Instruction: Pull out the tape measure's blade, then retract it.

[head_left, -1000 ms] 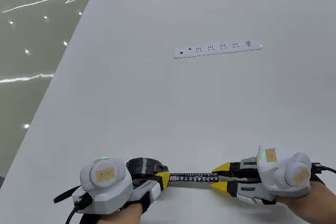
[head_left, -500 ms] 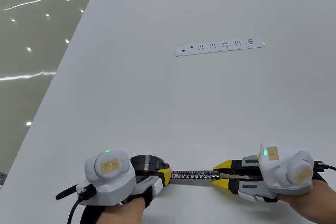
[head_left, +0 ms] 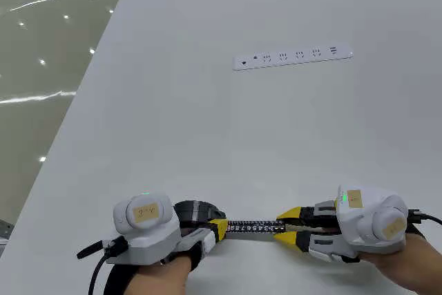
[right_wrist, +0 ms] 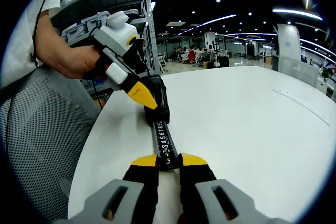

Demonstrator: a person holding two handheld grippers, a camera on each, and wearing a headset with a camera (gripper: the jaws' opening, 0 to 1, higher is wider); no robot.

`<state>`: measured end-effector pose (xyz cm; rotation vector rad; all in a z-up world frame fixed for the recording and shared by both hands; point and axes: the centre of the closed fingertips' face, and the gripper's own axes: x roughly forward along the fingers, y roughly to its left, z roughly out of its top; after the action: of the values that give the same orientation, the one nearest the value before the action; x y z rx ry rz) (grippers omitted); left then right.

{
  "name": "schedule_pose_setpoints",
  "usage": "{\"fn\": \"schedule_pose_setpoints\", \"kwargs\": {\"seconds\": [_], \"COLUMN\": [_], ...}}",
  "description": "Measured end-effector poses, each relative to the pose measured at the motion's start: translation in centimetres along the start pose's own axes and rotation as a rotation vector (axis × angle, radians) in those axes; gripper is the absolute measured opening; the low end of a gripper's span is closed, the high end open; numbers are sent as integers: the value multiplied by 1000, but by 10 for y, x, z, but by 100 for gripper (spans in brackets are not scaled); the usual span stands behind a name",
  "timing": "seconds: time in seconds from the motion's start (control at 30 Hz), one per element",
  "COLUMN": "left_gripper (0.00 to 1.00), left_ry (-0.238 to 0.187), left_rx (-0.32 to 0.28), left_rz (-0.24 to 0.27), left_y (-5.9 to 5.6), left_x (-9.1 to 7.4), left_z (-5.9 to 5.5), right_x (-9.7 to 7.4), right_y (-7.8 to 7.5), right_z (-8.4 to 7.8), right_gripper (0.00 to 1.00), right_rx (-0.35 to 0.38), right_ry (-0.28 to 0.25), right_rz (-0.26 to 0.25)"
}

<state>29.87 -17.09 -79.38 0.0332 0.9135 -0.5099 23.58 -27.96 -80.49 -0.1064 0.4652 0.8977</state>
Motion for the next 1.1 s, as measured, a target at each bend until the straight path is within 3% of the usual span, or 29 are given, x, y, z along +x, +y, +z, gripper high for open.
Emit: {"fn": "schedule_pose_setpoints", "kwargs": {"seconds": [0.6,1.1], "left_gripper": [57,57], "left_ry": [2,-1], "left_rx": [-11,-17], "left_rz": [-18,-25], "left_y": [0,1], "left_x": [-1,-1], "left_z": [-1,-1], "right_x": [26,31], "right_y": [6,8], "right_z": [7,5], "right_gripper": [12,12], "right_rx": [22,18], "right_ry": [-22,-17], "right_rz": [28,30]}}
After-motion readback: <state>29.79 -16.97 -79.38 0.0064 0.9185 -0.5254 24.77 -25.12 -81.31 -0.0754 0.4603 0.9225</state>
